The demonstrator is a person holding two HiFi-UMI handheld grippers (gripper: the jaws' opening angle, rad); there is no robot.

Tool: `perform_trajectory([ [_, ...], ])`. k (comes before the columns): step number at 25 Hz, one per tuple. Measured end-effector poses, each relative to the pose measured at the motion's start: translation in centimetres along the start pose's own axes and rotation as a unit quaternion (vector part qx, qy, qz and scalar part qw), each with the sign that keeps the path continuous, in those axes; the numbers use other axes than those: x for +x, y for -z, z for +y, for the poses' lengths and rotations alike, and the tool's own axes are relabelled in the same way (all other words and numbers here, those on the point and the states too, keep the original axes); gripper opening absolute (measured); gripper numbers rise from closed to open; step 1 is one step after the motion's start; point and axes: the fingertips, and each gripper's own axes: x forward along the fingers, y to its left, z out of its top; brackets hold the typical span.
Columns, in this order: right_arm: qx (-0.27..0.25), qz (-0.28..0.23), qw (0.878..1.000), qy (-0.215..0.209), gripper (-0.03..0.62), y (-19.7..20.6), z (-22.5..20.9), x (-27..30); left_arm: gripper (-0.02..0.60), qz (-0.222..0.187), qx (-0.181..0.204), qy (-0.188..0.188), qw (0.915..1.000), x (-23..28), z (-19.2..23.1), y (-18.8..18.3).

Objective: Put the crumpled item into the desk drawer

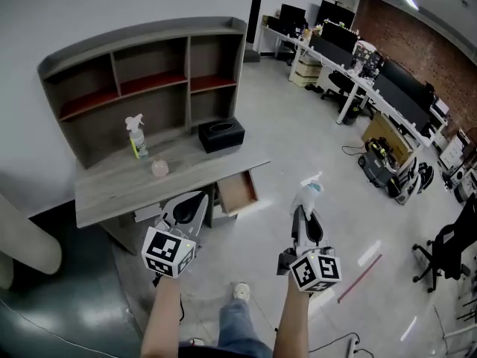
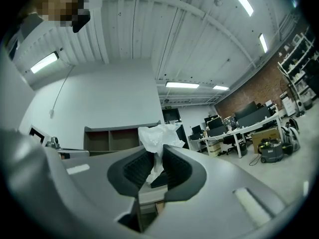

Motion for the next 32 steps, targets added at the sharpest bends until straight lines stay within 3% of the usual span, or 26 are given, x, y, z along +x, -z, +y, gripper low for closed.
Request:
perform_trajectory([
  [14, -0.001, 0.053, 0.994, -0.1, 0.067, 2.8, -8.8, 18.7, -0.002, 0.02, -0.012, -0.098, 0.995, 14.9, 6.3, 1.9],
  [23, 0.007, 0.106, 0.984, -0.142, 0.067, 9.2, -9.6, 24.4, -0.002, 0.054, -0.022, -0.133, 0.9894, 17.0, 8.4, 6.0],
  [32, -0.018, 0.194, 0.967, -0.165, 0.067, 17.6, -9.1, 26.2, -0.002, 0.084, -0.055, -0.131, 0.9862, 18.5, 9.7, 10.7],
])
